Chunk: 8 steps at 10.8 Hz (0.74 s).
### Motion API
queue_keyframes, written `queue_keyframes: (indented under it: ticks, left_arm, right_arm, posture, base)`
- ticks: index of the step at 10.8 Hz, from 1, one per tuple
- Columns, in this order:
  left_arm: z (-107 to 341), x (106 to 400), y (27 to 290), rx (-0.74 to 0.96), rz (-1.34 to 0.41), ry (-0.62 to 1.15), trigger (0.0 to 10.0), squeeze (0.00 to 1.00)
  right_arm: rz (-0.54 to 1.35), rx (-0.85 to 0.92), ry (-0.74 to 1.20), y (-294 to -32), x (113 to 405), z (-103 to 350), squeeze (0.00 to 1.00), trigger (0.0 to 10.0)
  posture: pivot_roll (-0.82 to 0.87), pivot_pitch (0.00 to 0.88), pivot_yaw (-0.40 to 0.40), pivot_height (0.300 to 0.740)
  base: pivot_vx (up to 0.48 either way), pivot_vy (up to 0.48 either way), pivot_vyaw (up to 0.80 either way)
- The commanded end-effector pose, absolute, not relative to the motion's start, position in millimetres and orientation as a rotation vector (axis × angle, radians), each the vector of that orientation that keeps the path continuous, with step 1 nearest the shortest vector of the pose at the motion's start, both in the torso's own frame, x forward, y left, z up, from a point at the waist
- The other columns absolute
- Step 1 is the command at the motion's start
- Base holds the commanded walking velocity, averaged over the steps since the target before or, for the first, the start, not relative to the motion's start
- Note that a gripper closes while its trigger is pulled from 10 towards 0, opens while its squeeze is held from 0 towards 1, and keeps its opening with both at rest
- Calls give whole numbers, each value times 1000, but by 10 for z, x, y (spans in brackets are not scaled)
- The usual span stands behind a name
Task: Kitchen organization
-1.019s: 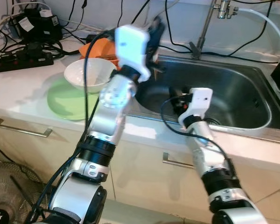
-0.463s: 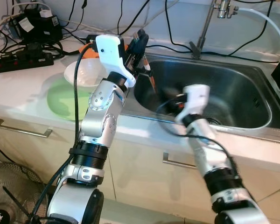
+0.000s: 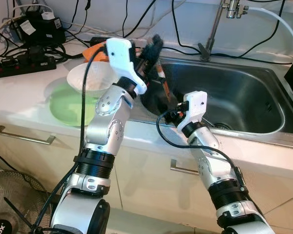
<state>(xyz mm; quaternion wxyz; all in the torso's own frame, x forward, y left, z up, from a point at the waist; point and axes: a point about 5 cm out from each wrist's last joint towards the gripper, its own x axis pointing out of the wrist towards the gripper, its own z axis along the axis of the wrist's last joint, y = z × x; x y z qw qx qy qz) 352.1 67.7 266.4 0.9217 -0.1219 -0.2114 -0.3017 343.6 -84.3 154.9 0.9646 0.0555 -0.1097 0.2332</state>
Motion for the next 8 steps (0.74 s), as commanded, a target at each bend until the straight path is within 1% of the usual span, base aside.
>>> queue_keyframes:
  ticks: [1, 3, 8]
  left_arm:
    - [2674, 3492, 654, -239, -642, -434, 10000, 0]
    - [2648, 3483, 660, -234, -648, -417, 10000, 0]
    - [2569, 3465, 599, -180, -696, -342, 10000, 0]
  right_arm:
    - [445, 112, -233, -882, 3449, 1582, 0, 10000]
    - [417, 112, -232, -915, 3470, 1589, 0, 10000]
    - [413, 110, -230, -858, 3484, 1598, 0, 10000]
  posture:
    - [164, 0, 29, 740]
    - [166, 0, 30, 740]
    - [170, 0, 35, 740]
  base:
    - [0, 0, 0]
    - [0, 0, 0]
    - [0, 0, 0]
